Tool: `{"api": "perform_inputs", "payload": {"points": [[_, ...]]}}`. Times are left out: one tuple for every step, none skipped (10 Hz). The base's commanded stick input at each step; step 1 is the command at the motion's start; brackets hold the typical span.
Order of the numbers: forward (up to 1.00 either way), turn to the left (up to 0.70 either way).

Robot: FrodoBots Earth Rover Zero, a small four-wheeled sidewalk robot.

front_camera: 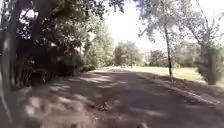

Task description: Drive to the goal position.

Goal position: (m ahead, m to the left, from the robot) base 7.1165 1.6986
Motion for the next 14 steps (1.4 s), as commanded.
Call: {"api": "perform_inputs", "payload": {"points": [[0.70, 0.00], [0.70, 0.00], [0.70, 0.00], [0.70, 0.00], [0.70, 0.00], [0.70, 0.00], [0.70, 0.00], [0.70, 0.00], [0.70, 0.00], [0.70, 0.00], [0.70, 0.00], [0.70, 0.00], [0.70, 0.00], [0.70, 0.00]]}}
